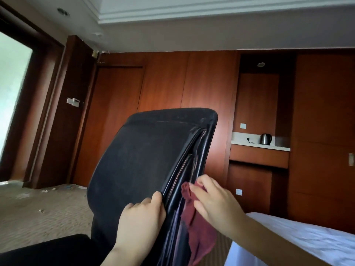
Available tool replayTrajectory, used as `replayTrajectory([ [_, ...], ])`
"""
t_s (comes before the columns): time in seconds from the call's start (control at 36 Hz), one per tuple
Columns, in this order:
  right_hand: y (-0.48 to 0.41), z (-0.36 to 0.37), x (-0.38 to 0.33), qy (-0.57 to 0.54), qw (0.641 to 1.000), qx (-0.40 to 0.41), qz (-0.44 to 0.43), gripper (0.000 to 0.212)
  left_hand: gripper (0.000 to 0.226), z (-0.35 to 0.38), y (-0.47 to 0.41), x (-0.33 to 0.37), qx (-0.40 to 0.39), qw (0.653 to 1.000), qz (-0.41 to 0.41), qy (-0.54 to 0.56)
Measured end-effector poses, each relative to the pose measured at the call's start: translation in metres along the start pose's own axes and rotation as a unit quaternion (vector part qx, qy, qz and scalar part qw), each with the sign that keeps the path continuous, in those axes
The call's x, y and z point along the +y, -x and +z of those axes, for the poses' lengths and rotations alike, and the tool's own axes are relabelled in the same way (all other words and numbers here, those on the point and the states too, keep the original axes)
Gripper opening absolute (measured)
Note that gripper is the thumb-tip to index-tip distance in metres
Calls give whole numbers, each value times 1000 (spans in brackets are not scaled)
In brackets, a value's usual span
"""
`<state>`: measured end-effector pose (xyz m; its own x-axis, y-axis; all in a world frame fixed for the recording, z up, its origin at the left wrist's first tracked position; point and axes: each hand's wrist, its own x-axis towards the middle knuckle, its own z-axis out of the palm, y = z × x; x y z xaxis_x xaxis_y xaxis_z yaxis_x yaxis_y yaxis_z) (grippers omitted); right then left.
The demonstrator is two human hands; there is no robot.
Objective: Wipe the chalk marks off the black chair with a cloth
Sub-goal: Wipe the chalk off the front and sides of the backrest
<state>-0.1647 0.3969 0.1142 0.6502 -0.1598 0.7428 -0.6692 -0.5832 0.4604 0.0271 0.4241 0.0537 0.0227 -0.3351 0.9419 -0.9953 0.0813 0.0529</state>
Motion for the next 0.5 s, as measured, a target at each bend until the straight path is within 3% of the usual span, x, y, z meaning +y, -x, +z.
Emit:
replayTrajectory([
  [0.08,-33,-24,20,-3,1000,21,19,23,18,5,-1,-2,21,1000,-1,0],
  [0.17,-77,-49,48,43,992,94,78,29,22,13,-2,-2,37,999,-17,6],
  [0.25,-107,-60,72,65,987,104,102,21,25,19,-1,-3,56,998,-23,20],
  [0.5,-85,-42,63,91,994,60,-4,9,24,21,-1,-6,69,997,-4,27],
])
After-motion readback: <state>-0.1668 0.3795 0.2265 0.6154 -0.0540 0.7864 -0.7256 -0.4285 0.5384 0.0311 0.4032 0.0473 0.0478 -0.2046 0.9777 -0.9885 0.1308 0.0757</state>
